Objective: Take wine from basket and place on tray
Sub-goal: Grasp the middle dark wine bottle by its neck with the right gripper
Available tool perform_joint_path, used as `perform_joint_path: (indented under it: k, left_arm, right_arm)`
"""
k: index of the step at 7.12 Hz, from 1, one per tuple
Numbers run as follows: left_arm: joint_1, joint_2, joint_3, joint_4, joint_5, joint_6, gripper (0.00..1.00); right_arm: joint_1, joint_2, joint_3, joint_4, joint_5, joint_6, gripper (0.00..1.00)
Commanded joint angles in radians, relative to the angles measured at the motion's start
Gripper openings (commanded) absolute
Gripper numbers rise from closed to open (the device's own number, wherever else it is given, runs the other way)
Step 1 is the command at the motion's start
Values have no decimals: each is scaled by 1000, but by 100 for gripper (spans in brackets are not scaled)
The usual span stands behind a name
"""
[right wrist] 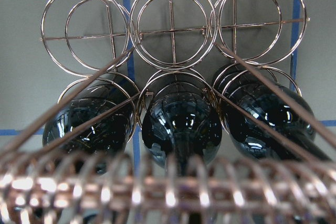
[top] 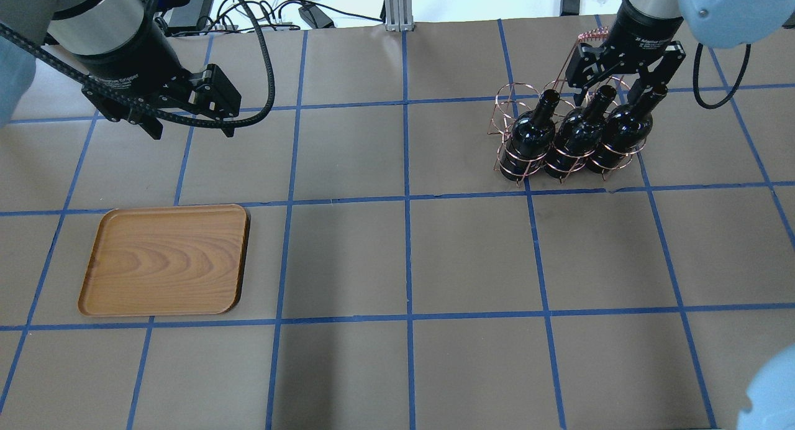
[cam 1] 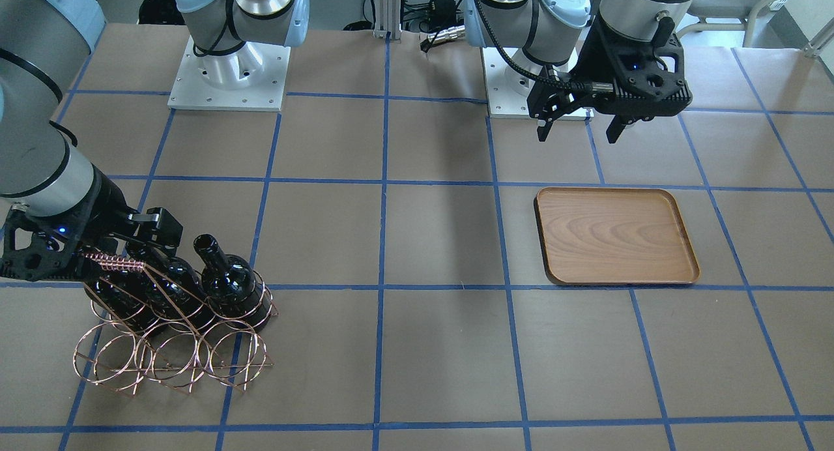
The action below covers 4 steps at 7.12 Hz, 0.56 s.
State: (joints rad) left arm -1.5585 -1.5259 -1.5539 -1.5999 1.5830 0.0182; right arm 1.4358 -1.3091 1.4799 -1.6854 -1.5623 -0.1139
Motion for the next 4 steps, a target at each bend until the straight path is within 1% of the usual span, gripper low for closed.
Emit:
perform_joint_path:
  k: [1, 2, 4]
  left_arm:
    - [2, 3, 0, -6, 2, 0, 100]
    - [3, 1, 0, -6, 2, 0, 100]
    - [2, 1, 0, -6, 0, 0, 100]
  right_arm:
    - [0, 7, 7, -28, 2, -6, 39]
    - [2, 7, 7, -30, 2, -6, 30]
    - [0, -4, -15, -25, 8, -3, 21]
